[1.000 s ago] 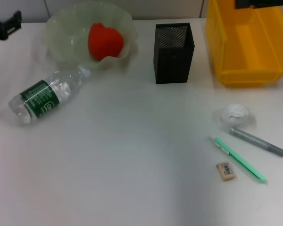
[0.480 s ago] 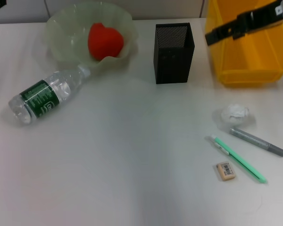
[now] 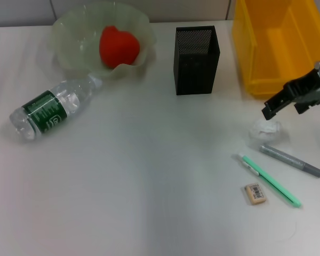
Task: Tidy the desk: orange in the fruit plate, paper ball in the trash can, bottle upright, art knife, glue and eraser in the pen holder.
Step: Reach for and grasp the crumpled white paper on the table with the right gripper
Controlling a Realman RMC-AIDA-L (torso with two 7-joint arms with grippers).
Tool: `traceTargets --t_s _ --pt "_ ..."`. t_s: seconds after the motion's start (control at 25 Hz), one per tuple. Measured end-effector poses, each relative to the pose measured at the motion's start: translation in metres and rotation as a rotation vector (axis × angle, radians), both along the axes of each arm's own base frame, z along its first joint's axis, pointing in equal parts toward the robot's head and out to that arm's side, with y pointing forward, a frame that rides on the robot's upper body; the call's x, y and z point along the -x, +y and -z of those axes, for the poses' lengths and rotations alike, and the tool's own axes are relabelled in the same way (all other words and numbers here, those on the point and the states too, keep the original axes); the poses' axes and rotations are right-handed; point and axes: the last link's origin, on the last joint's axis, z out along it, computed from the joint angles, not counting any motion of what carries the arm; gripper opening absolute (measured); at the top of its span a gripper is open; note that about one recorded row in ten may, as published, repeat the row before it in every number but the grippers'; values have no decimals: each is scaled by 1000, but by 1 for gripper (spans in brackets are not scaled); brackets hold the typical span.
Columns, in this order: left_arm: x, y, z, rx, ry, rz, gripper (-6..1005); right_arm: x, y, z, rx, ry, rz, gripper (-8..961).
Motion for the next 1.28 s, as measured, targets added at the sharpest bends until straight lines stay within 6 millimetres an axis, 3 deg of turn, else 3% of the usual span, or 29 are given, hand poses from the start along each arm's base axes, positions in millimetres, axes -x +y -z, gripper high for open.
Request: traceTargets --t_s 0.4,0.8,1.28 --pt "-4 2 4 8 6 8 801 -21 10 19 -13 -71 -9 840" --pt "-2 1 5 11 4 4 801 -26 20 33 -32 -80 -44 839" --pt "-1 0 8 19 22 4 800 -27 18 43 2 -73 -34 838"
